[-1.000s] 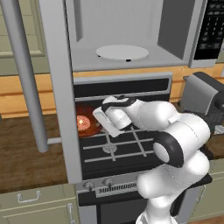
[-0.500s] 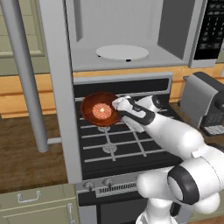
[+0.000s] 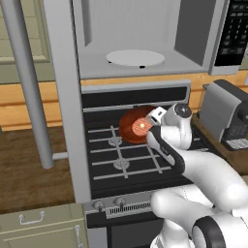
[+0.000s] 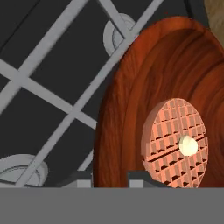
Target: Open the microwave, place the bowl with waffle inside the microwave, then close the microwave door and turn it on.
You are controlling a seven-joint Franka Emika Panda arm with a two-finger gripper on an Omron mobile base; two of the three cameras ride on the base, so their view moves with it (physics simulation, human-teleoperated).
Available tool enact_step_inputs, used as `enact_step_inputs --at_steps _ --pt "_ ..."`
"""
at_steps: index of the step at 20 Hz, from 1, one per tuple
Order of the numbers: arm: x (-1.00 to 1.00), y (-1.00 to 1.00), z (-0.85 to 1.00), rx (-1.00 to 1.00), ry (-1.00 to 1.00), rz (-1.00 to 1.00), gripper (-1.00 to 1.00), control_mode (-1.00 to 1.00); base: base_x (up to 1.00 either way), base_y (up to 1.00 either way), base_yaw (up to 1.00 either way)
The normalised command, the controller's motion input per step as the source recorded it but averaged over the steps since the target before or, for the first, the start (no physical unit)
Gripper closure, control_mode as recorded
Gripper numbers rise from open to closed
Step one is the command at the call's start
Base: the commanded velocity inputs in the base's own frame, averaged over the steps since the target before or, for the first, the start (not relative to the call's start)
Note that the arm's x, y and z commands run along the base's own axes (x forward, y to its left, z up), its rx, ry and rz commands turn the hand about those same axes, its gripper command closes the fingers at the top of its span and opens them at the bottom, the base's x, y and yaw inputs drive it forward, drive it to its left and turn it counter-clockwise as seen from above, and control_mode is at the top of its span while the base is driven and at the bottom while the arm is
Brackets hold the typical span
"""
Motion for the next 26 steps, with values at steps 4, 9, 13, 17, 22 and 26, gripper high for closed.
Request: enact_step_inputs --at_steps 4,9,13,17,22,26 --pt "-0.89 -0.98 0.23 0.25 0.23 -0.39 1.00 -1.00 0.00 0.00 0.00" --pt "-0.87 -0.56 0.18 0.32 0.11 -0.53 1.00 -1.00 0.00 0.00 0.00" --pt "-0.73 -0.38 0.46 0.33 0.09 -0.48 1.00 -1.00 0.00 0.00 0.00" --pt "-0.93 -0.10 0.68 0.43 -0.07 -0.27 1.00 -1.00 0.00 0.00 0.00" --pt "-0.74 -0.07 0.98 0.34 -0.09 -0.04 1.00 -1.00 0.00 0.00 0.00" --pt "-0.76 0.07 1.00 0.07 -0.15 0.01 1.00 -1.00 0.00 0.00 0.00"
